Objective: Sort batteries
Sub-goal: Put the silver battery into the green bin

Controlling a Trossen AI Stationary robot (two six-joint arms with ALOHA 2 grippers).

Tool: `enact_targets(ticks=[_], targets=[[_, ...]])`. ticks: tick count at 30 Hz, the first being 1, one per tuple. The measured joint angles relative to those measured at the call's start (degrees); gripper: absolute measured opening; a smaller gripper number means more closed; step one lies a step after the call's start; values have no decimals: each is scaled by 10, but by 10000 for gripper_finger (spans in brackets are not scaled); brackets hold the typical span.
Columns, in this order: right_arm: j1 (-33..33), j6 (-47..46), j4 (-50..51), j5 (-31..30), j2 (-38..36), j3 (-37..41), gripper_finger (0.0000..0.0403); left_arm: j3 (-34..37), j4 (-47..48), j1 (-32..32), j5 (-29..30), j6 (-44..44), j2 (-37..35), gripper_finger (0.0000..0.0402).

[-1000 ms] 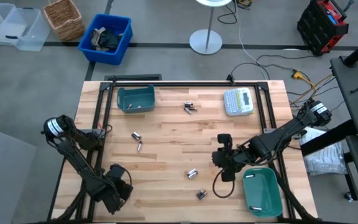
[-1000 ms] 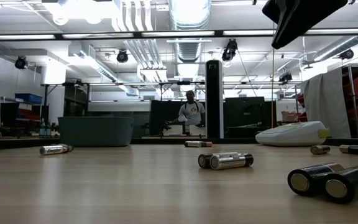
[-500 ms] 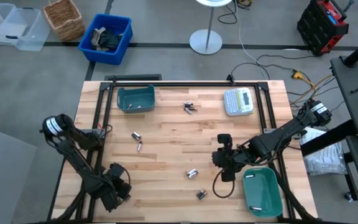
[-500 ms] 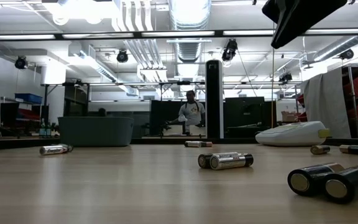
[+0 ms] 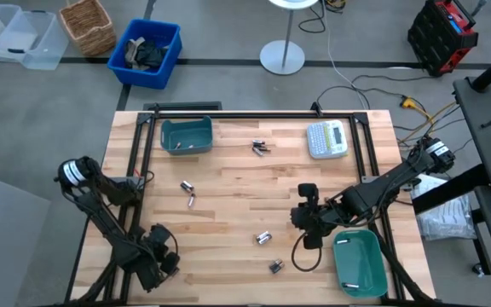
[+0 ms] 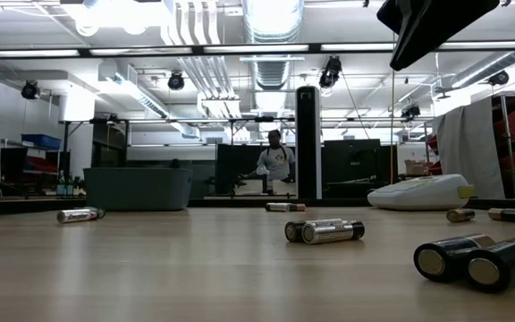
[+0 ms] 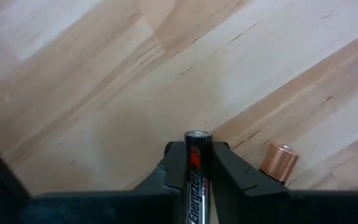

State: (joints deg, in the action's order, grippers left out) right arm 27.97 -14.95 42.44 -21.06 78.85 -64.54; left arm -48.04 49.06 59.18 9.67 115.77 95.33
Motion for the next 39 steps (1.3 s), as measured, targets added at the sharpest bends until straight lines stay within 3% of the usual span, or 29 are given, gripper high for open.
enact_targets(ticks=[9, 12, 18, 23, 27, 33, 39], targets=[[-2, 34, -54, 0, 0, 13, 38, -73, 118, 0, 88, -26, 3, 23], [-2, 48, -77, 0, 0, 14, 38, -95, 122, 0, 151, -48, 3, 23], [-3, 119, -212, 0, 0, 36, 38, -132, 139, 0, 409, -129, 1, 23], [-4, 190, -379, 0, 8, 64, 38, -164, 187, -3, 609, -136, -1, 23], [-13, 195, -516, 0, 26, 79, 38, -188, 209, -12, 781, -137, -1, 23], [-25, 215, -663, 0, 82, 80, 38, -236, 204, -53, 798, -224, 1, 23], [-36, 236, -717, 0, 143, 39, 71, -281, 201, -83, 805, -308, 7, 23]])
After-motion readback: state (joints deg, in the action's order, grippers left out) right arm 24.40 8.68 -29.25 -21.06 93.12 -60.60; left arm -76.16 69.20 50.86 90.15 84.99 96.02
